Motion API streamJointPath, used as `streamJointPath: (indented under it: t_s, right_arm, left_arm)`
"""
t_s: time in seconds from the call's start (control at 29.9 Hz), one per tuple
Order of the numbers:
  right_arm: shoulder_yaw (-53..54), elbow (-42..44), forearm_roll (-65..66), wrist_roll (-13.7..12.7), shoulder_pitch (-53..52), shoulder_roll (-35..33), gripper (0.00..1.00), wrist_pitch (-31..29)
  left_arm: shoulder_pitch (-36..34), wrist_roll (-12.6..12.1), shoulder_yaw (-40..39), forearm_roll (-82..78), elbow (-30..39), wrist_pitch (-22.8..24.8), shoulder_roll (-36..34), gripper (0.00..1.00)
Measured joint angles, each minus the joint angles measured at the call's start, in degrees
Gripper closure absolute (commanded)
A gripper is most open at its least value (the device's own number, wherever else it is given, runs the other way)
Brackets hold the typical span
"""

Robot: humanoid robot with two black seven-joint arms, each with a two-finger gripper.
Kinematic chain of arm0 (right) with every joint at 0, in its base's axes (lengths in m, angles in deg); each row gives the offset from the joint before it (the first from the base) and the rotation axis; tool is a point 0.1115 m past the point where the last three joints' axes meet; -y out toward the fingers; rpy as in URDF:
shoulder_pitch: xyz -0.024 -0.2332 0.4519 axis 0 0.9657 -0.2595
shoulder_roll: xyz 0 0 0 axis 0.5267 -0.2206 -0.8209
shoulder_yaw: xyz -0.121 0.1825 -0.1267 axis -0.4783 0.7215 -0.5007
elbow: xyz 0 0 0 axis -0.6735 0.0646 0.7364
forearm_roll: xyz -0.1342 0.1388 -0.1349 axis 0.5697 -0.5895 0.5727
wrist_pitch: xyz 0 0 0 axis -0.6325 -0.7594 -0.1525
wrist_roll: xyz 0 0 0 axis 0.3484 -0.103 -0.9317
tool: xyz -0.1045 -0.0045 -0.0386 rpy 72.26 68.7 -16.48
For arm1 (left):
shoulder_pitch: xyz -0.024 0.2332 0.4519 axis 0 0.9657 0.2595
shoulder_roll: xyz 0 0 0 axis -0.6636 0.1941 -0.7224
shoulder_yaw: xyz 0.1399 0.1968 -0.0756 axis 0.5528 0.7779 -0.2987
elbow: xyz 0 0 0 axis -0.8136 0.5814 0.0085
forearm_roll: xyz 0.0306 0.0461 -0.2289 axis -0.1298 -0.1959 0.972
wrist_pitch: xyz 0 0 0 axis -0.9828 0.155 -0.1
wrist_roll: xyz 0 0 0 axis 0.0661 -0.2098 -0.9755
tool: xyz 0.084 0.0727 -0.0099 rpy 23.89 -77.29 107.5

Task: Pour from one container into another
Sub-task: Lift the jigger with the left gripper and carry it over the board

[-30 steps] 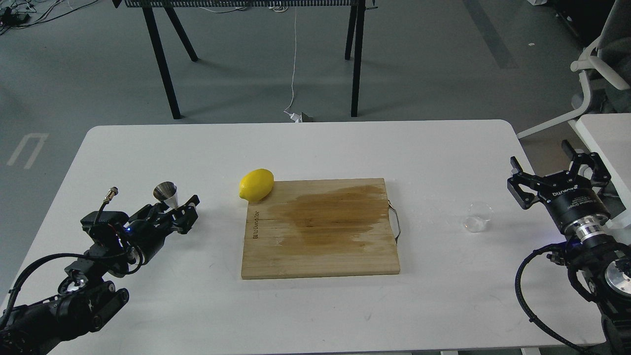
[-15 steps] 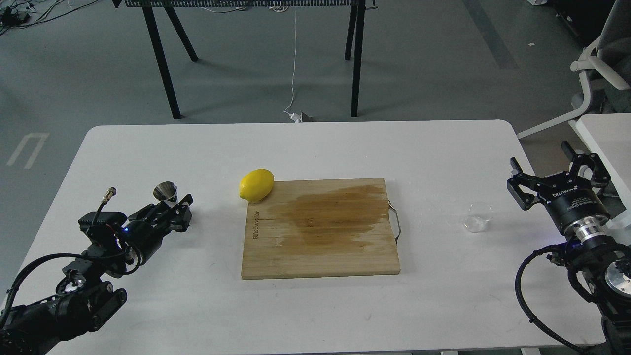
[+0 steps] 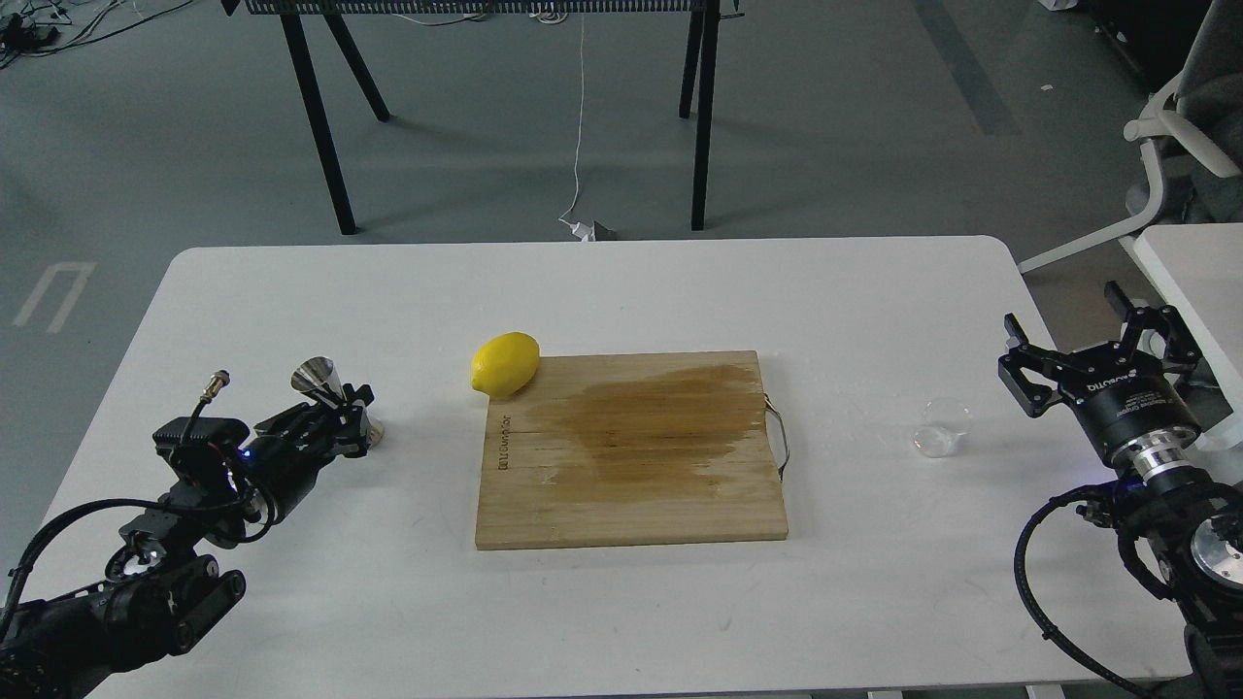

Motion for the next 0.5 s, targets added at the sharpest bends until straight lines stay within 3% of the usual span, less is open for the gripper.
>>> streamJointPath:
  t_s: [0.5]
  right_arm:
    - [0.0,0.1,0.0,0.0,0.3,0.0,0.01,0.0]
  left_arm:
    - [-3.5,0.0,0.0,0.1,2.6,0.8,-3.8,0.78]
